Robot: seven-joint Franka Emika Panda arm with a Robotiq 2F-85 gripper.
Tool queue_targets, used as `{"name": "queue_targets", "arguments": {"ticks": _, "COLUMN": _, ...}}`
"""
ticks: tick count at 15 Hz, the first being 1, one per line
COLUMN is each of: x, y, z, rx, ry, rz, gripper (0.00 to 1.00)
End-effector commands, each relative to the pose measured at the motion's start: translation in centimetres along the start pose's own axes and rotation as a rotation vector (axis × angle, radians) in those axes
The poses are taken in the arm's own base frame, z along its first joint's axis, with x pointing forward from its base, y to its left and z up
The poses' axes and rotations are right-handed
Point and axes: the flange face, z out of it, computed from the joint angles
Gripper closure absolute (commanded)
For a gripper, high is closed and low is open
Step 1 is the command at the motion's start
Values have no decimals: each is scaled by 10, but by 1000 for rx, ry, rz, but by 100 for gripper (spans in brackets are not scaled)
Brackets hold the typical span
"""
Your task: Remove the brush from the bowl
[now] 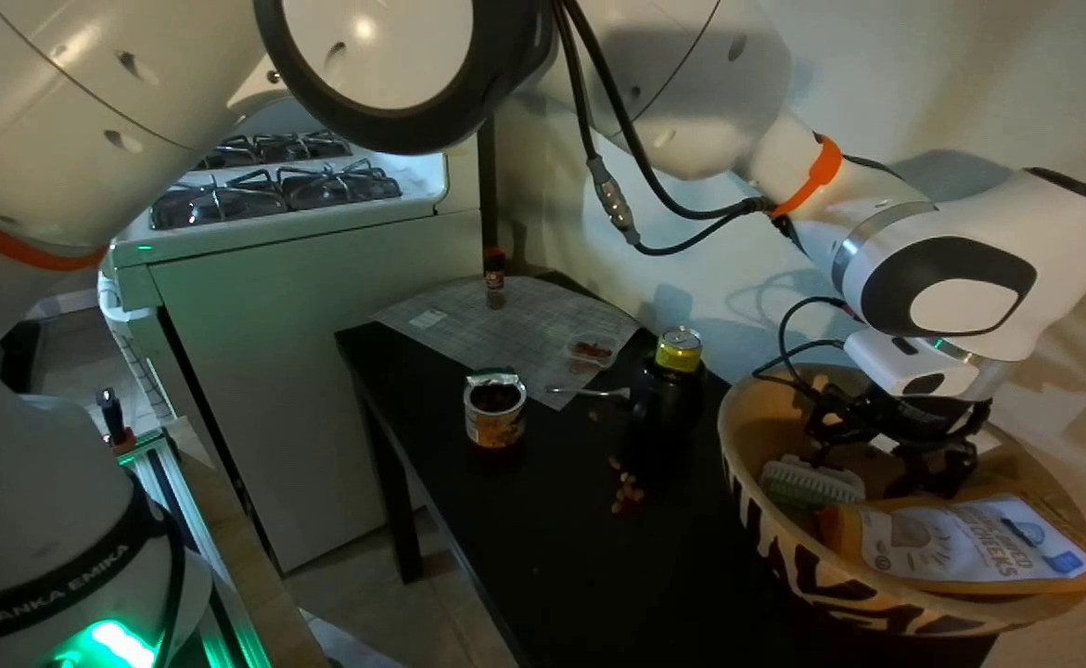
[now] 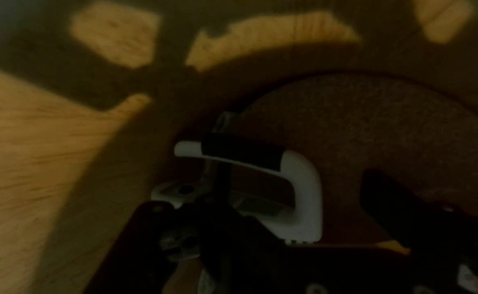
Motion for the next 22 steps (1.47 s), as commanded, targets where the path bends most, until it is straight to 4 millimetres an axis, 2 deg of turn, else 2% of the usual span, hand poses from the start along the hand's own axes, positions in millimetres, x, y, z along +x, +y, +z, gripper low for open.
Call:
{"name": "queue_targets", "arguments": {"ticks": 1, "x": -3, "y": 4, "z": 20, "rx": -57, "ry": 77, "rz": -60, "gripper": 3}}
{"name": "queue_targets", "arguments": {"ticks": 2, "x": -3, "y": 4, "z": 20, "rx": -73, "ry": 92, "rz": -81, "gripper": 5}}
{"name": "queue_targets", "arguments": {"ticks": 3, "x": -2, "y": 4, "z": 18, "rx": -91, "ry": 95, "rz": -98, "gripper": 12}}
{"name": "queue_targets", "arguments": {"ticks": 4, "x": -2, "y": 4, "z": 17, "rx": -96, "ry": 104, "rz": -114, "gripper": 30}}
{"name": "queue_targets", "arguments": {"ticks": 5, "x": -3, "y": 4, "z": 15, "rx": -95, "ry": 112, "rz": -132, "gripper": 31}}
{"name": "queue_targets", "arguments": {"ticks": 8, "x": -3, "y": 0, "z": 6, "rx": -83, "ry": 124, "rz": -164, "gripper": 57}}
{"name": "queue_targets", "arguments": {"ticks": 13, "x": 3, "y": -8, "z": -8, "rx": -109, "ry": 99, "rz": -190, "gripper": 95}}
{"name": "queue_targets", "arguments": {"ticks": 14, "x": 5, "y": -11, "z": -13, "rx": -111, "ry": 99, "rz": -190, "gripper": 97}}
{"name": "queue_targets", "arguments": {"ticks": 17, "x": 12, "y": -14, "z": -33, "rx": -120, "ry": 63, "rz": -199, "gripper": 94}}
{"name": "queue_targets", "arguments": {"ticks": 19, "x": 15, "y": -14, "z": -57, "rx": -120, "ry": -9, "rz": -205, "gripper": 94}}
{"name": "queue_targets", "arguments": {"ticks": 20, "x": 15, "y": -14, "z": -68, "rx": -119, "ry": -43, "rz": -209, "gripper": 100}}
{"name": "queue_targets", "arguments": {"ticks": 22, "x": 14, "y": -12, "z": -90, "rx": -98, "ry": -97, "rz": -230, "gripper": 100}}
